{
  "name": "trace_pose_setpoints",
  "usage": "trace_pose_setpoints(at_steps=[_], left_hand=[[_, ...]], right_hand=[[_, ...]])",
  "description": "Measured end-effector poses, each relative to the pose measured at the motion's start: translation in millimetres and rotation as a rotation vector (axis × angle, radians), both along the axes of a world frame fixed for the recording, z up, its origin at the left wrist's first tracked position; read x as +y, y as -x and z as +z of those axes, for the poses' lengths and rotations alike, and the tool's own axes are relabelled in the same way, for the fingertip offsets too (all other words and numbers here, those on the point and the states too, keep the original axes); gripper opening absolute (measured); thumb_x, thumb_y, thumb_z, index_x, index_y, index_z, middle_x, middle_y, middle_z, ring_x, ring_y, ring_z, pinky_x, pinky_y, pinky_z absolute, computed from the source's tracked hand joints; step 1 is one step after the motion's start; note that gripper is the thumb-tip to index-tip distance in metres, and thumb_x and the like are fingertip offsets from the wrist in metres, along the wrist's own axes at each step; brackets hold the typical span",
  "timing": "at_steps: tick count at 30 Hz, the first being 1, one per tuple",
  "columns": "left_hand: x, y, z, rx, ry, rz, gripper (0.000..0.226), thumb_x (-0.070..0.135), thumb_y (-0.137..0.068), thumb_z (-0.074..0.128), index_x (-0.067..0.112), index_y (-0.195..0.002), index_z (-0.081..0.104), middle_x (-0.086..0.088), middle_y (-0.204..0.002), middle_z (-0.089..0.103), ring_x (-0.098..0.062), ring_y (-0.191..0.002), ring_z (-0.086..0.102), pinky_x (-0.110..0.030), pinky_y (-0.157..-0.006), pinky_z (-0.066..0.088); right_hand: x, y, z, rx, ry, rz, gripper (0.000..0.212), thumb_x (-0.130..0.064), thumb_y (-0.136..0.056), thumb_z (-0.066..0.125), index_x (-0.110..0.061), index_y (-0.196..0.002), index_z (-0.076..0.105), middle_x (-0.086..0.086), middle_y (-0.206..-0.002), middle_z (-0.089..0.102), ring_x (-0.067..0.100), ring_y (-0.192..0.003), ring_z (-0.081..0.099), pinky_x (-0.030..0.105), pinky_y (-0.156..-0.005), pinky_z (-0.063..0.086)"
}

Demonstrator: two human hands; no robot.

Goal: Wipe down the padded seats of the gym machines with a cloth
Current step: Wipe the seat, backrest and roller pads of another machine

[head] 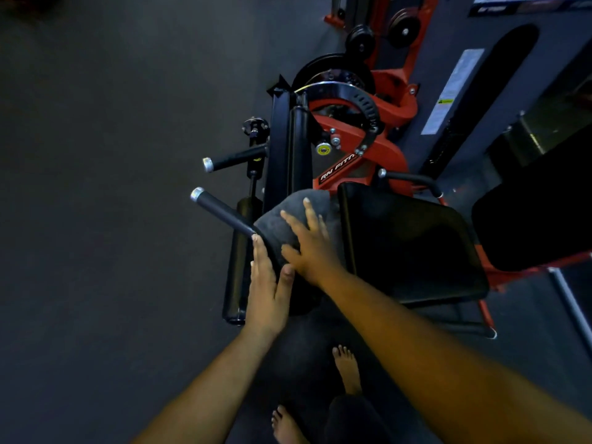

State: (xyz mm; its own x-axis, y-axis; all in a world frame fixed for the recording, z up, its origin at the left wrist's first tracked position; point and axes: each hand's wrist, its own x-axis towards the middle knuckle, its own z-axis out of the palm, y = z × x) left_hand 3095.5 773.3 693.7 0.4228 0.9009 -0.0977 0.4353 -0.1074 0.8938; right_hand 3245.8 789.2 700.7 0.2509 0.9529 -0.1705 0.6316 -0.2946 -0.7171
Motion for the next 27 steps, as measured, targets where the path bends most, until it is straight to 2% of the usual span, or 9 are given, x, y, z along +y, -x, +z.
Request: trace_pose_setpoints(at_steps=[2, 5, 8, 11, 14, 18, 20, 24, 27], left_hand=[[-7, 9, 6, -0.049, 0.077, 0.012, 0.109, 0.095, -0.080, 0.026, 0.033, -0.162, -0.009, 0.013, -0.171, -0.007, -0.005, -0.157, -0.003, -0.040, -0.129, 0.012], [-19, 23, 13, -0.031, 0.103, -0.020, 0.119, 0.098, -0.074, 0.029, 0.027, -0.163, -0.007, 0.010, -0.172, -0.006, 0.002, -0.154, -0.001, -0.025, -0.125, 0.011], [-34, 32, 20, 0.034, 0.102, -0.059, 0.108, 0.086, -0.085, 0.037, 0.024, -0.163, -0.004, 0.010, -0.171, -0.005, 0.000, -0.155, -0.003, -0.030, -0.128, 0.009], [-52, 35, 24, 0.090, 0.099, -0.032, 0.092, 0.060, -0.096, 0.048, 0.019, -0.164, 0.003, 0.005, -0.172, 0.003, -0.007, -0.156, 0.006, -0.029, -0.126, 0.015], [-70, 32, 29, 0.067, 0.125, 0.096, 0.084, 0.048, -0.098, 0.061, 0.017, -0.163, 0.018, -0.001, -0.167, 0.021, -0.015, -0.151, 0.027, -0.025, -0.114, 0.028], [-87, 35, 28, -0.118, 0.426, 0.311, 0.098, 0.067, -0.084, 0.071, 0.020, -0.159, 0.029, -0.001, -0.158, 0.041, -0.020, -0.138, 0.050, -0.036, -0.112, 0.044], [-97, 42, 26, -0.184, 0.569, 0.320, 0.101, 0.075, -0.072, 0.077, 0.020, -0.150, 0.044, -0.001, -0.144, 0.059, -0.021, -0.124, 0.064, -0.045, -0.106, 0.053], [-113, 58, 34, -0.174, 0.562, 0.158, 0.045, 0.049, -0.087, 0.078, 0.016, -0.117, 0.069, -0.003, -0.106, 0.079, -0.020, -0.103, 0.075, -0.046, -0.100, 0.057], [-112, 78, 35, -0.123, 0.559, 0.127, 0.054, 0.052, -0.080, 0.084, 0.008, -0.109, 0.070, -0.008, -0.103, 0.079, -0.024, -0.101, 0.075, -0.048, -0.098, 0.058]], right_hand=[[-25, 13, -4, 0.029, -0.005, 0.000, 0.071, -0.035, -0.100, 0.059, -0.042, -0.160, 0.023, -0.012, -0.168, -0.024, 0.034, -0.156, -0.012, 0.055, -0.123, 0.011], [-55, 28, -7, 0.048, -0.009, 0.011, 0.066, -0.048, -0.102, 0.055, -0.045, -0.159, 0.022, -0.014, -0.168, -0.024, 0.030, -0.157, -0.012, 0.053, -0.123, 0.011], [-82, 37, -6, 0.033, -0.011, 0.053, 0.064, -0.054, -0.103, 0.047, -0.044, -0.160, 0.020, -0.014, -0.168, -0.024, 0.031, -0.157, -0.008, 0.054, -0.123, 0.012], [-113, 39, -11, -0.086, -0.073, 0.125, 0.067, -0.031, -0.103, 0.055, -0.041, -0.160, 0.022, -0.012, -0.169, -0.018, 0.034, -0.154, 0.008, 0.052, -0.120, 0.025], [-132, 40, -8, -0.237, -0.097, 0.150, 0.071, -0.012, -0.098, 0.054, -0.039, -0.159, 0.030, -0.002, -0.172, 0.003, 0.031, -0.139, 0.030, 0.043, -0.101, 0.048], [-146, 38, 3, -0.347, -0.088, 0.269, 0.062, -0.011, -0.092, 0.053, -0.038, -0.147, 0.048, 0.001, -0.168, 0.018, 0.032, -0.134, 0.034, 0.046, -0.089, 0.054], [-162, 37, -2, -0.328, -0.119, 0.295, 0.056, -0.010, -0.089, 0.054, -0.032, -0.140, 0.055, 0.002, -0.167, 0.020, 0.032, -0.134, 0.034, 0.049, -0.091, 0.053], [-194, 41, -9, -0.204, -0.128, 0.309, 0.058, -0.008, -0.090, 0.057, -0.028, -0.144, 0.055, 0.002, -0.168, 0.018, 0.030, -0.144, 0.027, 0.046, -0.107, 0.045], [-204, 52, -10, -0.148, -0.110, 0.316, 0.062, -0.019, -0.092, 0.062, -0.033, -0.150, 0.046, 0.001, -0.166, 0.017, 0.029, -0.146, 0.026, 0.046, -0.107, 0.045]])
